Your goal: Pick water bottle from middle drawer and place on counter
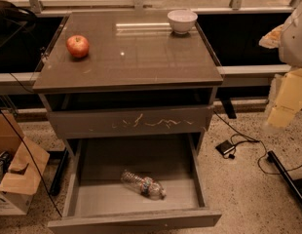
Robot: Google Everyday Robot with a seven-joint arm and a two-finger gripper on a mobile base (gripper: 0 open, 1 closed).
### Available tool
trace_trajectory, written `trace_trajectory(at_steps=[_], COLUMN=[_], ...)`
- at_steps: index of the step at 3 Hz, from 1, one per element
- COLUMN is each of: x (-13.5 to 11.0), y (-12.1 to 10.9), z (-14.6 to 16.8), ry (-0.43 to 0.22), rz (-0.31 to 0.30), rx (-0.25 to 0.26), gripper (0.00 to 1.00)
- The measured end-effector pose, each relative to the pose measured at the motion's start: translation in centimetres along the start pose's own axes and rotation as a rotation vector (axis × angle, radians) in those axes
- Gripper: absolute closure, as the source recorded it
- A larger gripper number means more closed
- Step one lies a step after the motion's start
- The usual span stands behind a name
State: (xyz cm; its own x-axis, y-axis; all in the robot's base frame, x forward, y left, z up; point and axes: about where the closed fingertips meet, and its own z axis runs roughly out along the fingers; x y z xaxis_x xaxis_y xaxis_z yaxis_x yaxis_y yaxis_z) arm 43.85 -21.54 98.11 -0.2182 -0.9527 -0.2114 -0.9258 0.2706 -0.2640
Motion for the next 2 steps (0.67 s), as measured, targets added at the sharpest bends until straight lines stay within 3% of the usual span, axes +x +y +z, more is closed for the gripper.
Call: trace_trajectory(at_steps=[1, 2], x=[0.0, -3.7], y=[0.0, 0.0], z=[0.0, 2.8], ry=[0.000, -0.008], rz=[0.000, 0.000], rx=[0.000, 0.002], gripper=[0.00, 0.00])
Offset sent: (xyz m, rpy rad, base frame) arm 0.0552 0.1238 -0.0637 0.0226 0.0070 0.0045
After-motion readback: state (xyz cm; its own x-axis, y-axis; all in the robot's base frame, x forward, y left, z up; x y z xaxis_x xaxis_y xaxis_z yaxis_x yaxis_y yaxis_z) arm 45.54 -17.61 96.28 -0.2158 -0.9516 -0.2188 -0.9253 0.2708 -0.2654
